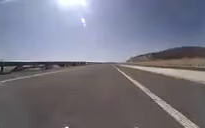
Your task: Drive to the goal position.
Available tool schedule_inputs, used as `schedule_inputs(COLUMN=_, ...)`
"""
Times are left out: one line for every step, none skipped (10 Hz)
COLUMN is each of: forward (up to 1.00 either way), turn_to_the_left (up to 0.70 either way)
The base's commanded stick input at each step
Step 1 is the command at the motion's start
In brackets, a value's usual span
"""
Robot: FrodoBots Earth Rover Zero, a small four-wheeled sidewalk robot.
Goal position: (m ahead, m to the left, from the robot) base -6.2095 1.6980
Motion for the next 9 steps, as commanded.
schedule_inputs(forward=1.00, turn_to_the_left=0.00)
schedule_inputs(forward=1.00, turn_to_the_left=0.00)
schedule_inputs(forward=1.00, turn_to_the_left=0.00)
schedule_inputs(forward=1.00, turn_to_the_left=0.00)
schedule_inputs(forward=1.00, turn_to_the_left=0.00)
schedule_inputs(forward=1.00, turn_to_the_left=0.00)
schedule_inputs(forward=1.00, turn_to_the_left=0.00)
schedule_inputs(forward=1.00, turn_to_the_left=0.00)
schedule_inputs(forward=1.00, turn_to_the_left=0.00)
